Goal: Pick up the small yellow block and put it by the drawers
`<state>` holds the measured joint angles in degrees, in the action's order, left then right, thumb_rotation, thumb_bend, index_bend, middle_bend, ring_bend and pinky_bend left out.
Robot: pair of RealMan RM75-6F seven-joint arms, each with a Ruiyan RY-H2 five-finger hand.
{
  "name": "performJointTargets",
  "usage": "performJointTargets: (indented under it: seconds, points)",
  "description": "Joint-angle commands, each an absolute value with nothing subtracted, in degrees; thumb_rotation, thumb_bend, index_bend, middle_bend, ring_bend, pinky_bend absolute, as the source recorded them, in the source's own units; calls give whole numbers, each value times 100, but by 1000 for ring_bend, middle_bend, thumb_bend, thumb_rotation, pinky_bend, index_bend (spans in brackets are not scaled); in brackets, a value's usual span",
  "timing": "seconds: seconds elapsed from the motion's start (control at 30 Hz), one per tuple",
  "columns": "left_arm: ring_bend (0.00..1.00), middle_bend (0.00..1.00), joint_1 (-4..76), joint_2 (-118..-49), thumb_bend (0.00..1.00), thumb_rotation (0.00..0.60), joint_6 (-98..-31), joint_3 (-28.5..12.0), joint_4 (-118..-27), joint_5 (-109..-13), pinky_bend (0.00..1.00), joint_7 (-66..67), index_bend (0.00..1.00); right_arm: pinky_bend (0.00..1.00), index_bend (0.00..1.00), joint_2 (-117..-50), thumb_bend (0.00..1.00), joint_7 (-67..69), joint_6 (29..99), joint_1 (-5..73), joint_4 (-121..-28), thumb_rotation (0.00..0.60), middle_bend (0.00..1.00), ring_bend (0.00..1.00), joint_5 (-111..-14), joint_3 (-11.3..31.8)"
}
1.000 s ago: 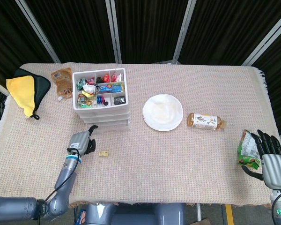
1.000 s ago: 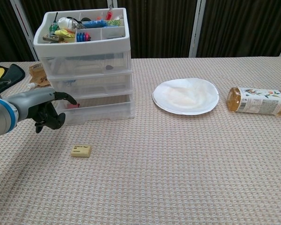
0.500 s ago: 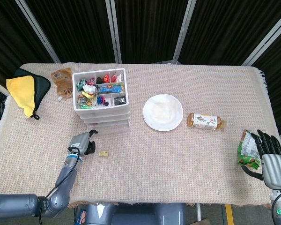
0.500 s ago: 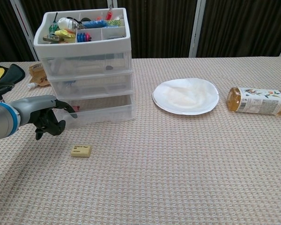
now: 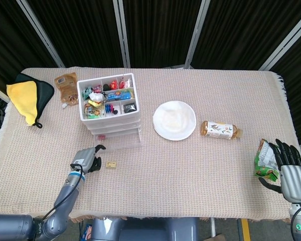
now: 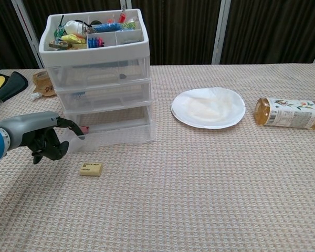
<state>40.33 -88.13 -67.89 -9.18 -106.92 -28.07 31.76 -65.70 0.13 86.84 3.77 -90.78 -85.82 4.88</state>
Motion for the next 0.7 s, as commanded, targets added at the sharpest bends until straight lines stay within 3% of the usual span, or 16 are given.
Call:
performJointTargets:
  seconds: [0.03, 0.13, 0.33, 0.47, 0.7]
  points:
    - [864, 968, 4019, -8789, 716, 600, -6776, -887, -10714, -2832, 665, 3170, 229, 0, 86, -6570, 35, 12, 8678, 379, -9082, 600, 0, 0, -8580, 487]
    - [864, 968, 4000, -8787, 706, 600, -6787, -888, -10708, -2925, 664, 3117, 196, 0, 87, -6571, 34, 6, 8680, 379, -9083, 600, 0, 0, -8583, 486]
    - [857, 955, 3917, -8776, 406, 600, -6907, -775, -10694, -3610, 659, 2987, 158, 0, 86, -6572, 35, 2, 8673, 379, -9082, 600, 0, 0, -8565, 491]
    - [842, 941, 3810, -8744, 320, 600, -7108, -623, -10763, -4402, 649, 2880, 159, 0, 86, -6573, 35, 1, 8675, 378, -9082, 600, 0, 0, -8563, 493]
    - [891, 992, 3589, -8538, 238, 600, -7540, 55, -10916, -5950, 686, 3192, 312, 0, 87, -6572, 36, 12, 8653, 382, -9093, 600, 0, 0, -8537, 498]
